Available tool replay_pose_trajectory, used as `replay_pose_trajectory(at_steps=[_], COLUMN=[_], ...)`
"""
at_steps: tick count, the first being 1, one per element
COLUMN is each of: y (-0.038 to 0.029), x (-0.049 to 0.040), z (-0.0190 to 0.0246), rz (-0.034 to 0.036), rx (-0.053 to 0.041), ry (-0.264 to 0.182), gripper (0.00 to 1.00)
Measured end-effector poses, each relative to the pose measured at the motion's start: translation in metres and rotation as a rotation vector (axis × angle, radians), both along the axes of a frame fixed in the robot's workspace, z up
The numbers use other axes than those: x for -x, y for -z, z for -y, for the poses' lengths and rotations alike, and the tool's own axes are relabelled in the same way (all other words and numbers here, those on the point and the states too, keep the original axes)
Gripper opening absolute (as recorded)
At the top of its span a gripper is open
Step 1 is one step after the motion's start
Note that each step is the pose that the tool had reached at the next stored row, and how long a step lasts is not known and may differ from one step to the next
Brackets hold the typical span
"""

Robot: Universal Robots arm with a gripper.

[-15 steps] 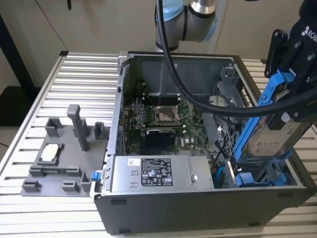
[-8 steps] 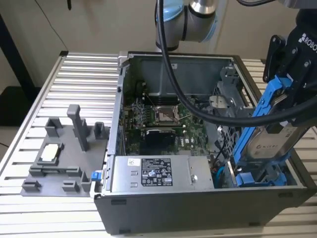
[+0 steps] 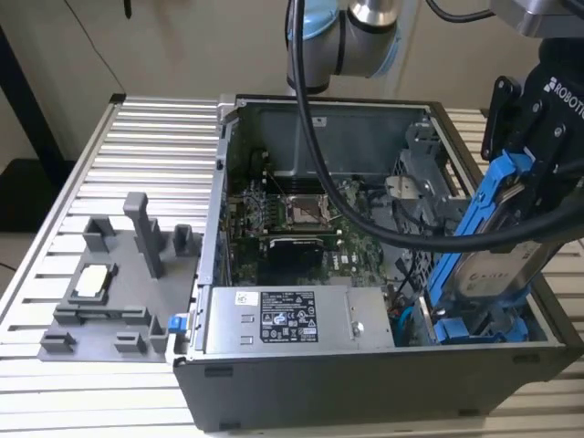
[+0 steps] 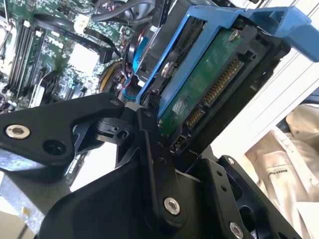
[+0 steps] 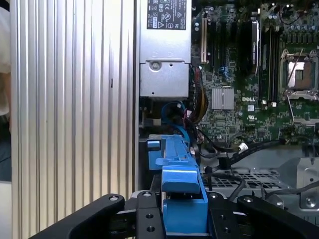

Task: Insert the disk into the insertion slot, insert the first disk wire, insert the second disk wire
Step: 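Insert the disk into the insertion slot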

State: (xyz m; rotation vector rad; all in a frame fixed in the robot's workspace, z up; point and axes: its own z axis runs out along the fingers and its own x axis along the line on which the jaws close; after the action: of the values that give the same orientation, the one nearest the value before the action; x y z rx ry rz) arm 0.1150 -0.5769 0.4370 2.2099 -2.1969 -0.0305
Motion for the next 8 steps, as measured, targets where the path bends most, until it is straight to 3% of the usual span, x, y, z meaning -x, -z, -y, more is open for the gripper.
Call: replay_pose_trajectory(at_steps=[8], y=[0.0064], x=[-0.0009], z=[0.0], rz=[0.0018], rx=[0.0], ry=[-0.005], gripper=[0.33])
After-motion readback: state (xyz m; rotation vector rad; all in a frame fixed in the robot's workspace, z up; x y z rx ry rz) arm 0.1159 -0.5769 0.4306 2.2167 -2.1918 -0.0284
